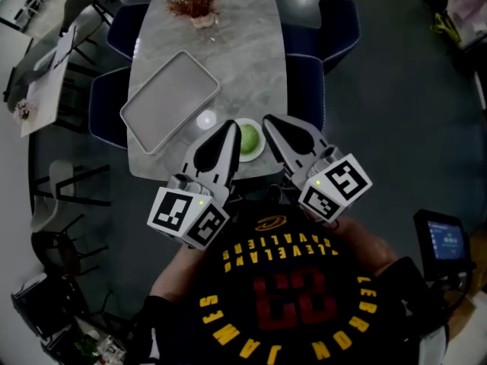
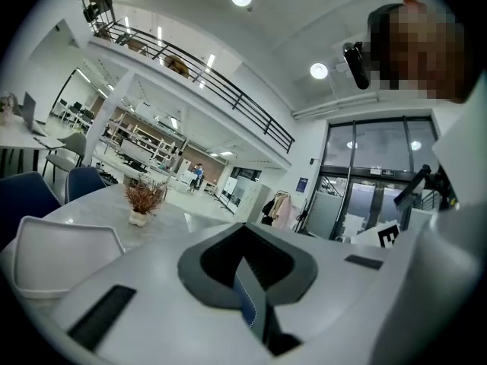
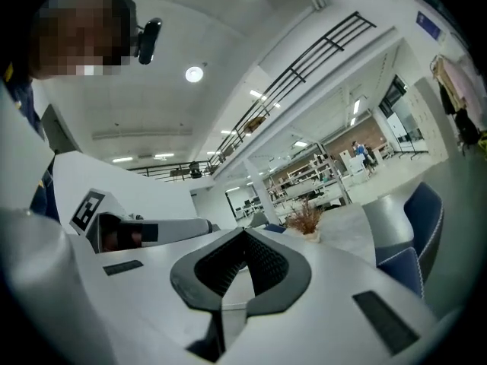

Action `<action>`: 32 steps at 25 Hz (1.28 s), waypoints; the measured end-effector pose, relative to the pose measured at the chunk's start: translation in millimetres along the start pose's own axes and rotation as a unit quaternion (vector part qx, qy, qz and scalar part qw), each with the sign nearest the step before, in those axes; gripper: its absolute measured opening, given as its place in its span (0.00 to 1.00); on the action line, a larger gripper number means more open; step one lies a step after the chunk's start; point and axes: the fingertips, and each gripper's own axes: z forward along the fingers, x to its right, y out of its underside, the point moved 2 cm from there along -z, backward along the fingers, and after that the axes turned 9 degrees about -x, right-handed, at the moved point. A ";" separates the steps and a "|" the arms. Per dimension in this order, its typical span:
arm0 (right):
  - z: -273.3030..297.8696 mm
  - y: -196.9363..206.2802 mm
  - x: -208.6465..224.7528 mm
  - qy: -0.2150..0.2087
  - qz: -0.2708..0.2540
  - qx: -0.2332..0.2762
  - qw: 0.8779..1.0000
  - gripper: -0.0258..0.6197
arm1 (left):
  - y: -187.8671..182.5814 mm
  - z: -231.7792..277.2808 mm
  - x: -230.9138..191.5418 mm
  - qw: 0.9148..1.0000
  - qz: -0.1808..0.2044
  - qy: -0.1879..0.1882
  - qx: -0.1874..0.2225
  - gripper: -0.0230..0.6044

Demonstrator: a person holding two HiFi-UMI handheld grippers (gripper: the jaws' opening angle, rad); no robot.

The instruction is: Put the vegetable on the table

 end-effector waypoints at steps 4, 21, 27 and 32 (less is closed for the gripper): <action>-2.4 -1.4 3.8 0.012 -0.028 0.004 1.000 0.05 | 4.4 2.7 4.7 1.000 0.021 -0.003 -0.002 0.04; 10.8 7.0 4.5 0.029 -0.058 -0.006 0.998 0.05 | 12.0 1.7 -9.0 0.999 0.038 -0.022 -0.004 0.04; 9.4 6.4 3.7 0.036 -0.062 -0.007 0.997 0.05 | 10.9 2.0 -9.3 0.999 0.039 -0.021 -0.005 0.04; 12.8 9.0 5.1 0.038 -0.057 -0.010 0.998 0.05 | 13.4 2.8 -14.3 0.999 0.035 -0.023 -0.013 0.04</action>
